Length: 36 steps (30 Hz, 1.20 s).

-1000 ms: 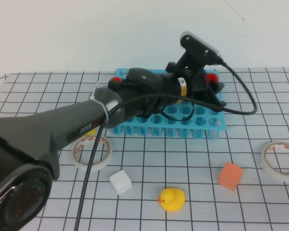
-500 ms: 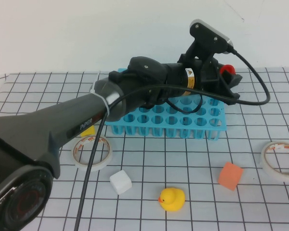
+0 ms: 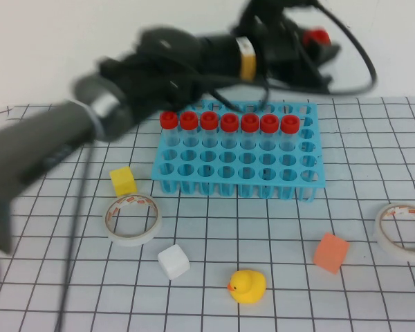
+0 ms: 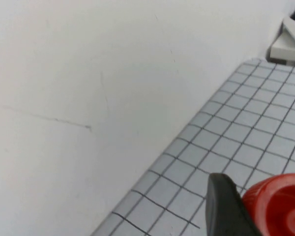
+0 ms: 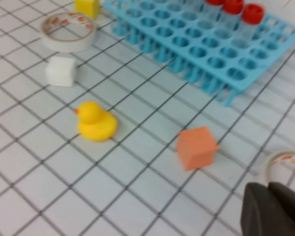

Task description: Place the test tubes

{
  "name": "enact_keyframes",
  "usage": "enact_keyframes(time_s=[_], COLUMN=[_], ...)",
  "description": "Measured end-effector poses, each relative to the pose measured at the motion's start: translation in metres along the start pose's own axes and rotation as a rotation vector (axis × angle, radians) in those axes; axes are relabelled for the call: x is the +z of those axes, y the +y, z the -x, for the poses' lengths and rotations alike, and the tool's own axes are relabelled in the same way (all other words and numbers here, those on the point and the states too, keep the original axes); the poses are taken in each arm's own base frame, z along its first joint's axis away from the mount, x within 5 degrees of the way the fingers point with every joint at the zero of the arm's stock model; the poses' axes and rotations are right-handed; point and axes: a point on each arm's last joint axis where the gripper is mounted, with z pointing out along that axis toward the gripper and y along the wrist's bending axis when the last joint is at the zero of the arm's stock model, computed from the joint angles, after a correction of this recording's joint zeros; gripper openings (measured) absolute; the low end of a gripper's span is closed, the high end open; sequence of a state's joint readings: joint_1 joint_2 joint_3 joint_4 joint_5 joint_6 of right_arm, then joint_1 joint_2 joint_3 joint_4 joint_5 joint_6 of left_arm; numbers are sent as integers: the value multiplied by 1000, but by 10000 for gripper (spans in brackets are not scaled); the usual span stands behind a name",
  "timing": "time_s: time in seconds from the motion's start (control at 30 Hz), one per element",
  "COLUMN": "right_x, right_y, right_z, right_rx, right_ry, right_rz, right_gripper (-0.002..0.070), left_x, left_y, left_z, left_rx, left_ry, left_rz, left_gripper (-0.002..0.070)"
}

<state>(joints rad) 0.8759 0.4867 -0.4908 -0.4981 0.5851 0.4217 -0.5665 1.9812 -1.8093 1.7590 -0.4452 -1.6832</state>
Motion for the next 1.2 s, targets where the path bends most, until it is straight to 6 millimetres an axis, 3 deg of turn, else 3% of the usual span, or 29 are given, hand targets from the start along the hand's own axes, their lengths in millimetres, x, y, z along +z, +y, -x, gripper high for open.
enact_keyframes(time_s=[0.23,0.37,0.9,1.2], right_x=[0,0,0,0], right_y=[-2,-3,-3,-3], right_z=[1,1,1,1], right_rx=[-41,-43,-44,-44], right_ry=[-14,-15,-15,-15], right_rz=[-28,-28,-30,-30], right_gripper=[-1,-1,-1,-1], left_x=[-50,-67,-73,-85], left_y=[14,14,12,17], left_z=[52,68,75,69], left_rx=[45,90,154,9], left_ry=[-107,-143,-154,-112], left_rz=[31,49,55,-116], left_gripper=[246,246,246,246])
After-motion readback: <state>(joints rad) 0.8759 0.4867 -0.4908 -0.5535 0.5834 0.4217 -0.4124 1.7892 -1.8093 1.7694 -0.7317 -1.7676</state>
